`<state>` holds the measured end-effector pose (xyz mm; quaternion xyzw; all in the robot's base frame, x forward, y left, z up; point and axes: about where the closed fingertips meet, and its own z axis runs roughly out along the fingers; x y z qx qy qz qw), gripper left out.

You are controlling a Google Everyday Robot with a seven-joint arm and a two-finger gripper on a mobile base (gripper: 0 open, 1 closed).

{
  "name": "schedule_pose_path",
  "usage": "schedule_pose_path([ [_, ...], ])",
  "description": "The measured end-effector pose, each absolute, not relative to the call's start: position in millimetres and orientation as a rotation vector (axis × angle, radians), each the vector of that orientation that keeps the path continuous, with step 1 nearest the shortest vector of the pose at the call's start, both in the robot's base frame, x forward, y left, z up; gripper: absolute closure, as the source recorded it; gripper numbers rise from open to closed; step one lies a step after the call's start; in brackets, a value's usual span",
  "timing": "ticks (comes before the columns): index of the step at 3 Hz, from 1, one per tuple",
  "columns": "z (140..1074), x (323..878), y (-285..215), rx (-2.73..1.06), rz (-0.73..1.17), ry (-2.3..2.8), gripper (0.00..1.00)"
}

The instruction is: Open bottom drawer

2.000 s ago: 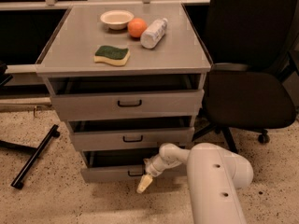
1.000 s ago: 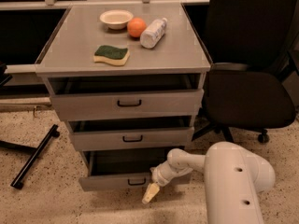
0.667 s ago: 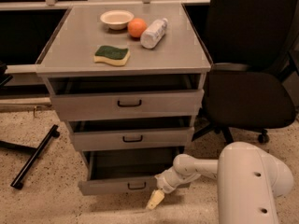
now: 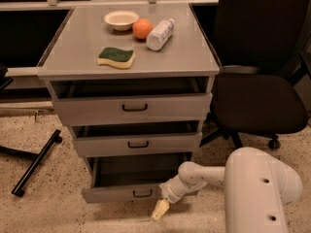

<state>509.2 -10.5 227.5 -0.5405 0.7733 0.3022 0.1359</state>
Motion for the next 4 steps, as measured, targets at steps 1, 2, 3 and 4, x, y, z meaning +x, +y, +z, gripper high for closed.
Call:
schedule_pose_path([
  [1,253.2,530.9,13.1,-1.659,0.784,2.160,0.00],
  [2,265.3,554.5,36.0,-1.756,0.728,2.102,0.00],
  [3,241.6,565.9,42.9,-1.808,0.774,2.125,0.00],
  [4,192.1,558.2,37.9,-1.786,0.913,2.203,0.00],
])
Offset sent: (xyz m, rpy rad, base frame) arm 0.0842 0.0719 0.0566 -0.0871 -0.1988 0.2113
